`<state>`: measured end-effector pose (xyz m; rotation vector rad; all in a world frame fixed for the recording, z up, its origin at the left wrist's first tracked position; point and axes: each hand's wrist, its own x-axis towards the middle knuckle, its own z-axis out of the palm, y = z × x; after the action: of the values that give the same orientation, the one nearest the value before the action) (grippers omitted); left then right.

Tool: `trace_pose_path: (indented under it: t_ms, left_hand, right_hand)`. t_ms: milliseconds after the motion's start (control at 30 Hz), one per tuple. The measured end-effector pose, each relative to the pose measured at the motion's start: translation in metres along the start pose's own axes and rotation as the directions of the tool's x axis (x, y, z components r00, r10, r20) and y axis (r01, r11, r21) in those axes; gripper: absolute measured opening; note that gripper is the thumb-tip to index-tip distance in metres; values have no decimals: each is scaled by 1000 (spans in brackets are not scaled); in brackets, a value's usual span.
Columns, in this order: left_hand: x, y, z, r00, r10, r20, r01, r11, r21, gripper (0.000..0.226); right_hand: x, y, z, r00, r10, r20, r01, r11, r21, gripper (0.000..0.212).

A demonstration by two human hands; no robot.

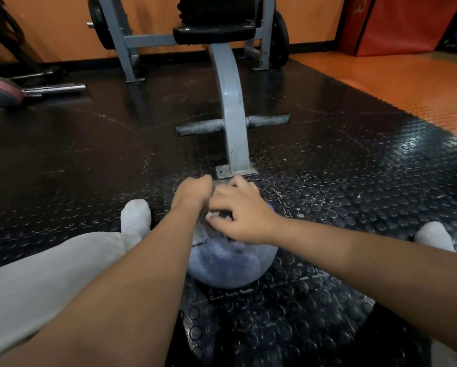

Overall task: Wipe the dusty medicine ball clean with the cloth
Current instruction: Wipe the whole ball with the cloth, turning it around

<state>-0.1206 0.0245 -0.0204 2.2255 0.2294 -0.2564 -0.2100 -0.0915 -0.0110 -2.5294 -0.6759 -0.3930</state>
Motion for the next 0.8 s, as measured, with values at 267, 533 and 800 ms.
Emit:
trace_pose_path:
  t_ms: [267, 533, 800]
  left_hand:
    - [1, -2, -3, 995, 101, -17, -99, 992, 80, 32]
    - [11, -4, -2, 992, 126, 24, -126, 992, -8, 24]
    - [3, -2, 3, 979, 203, 25, -203, 978, 36, 27]
  right_hand:
    - [4, 49, -4, 955, 291, -49, -269, 927, 261, 26]
    - [-1, 1, 12, 997, -71, -20, 68, 987, -142, 27]
    - [-32, 48, 4, 979, -142, -145, 129, 987, -99, 30]
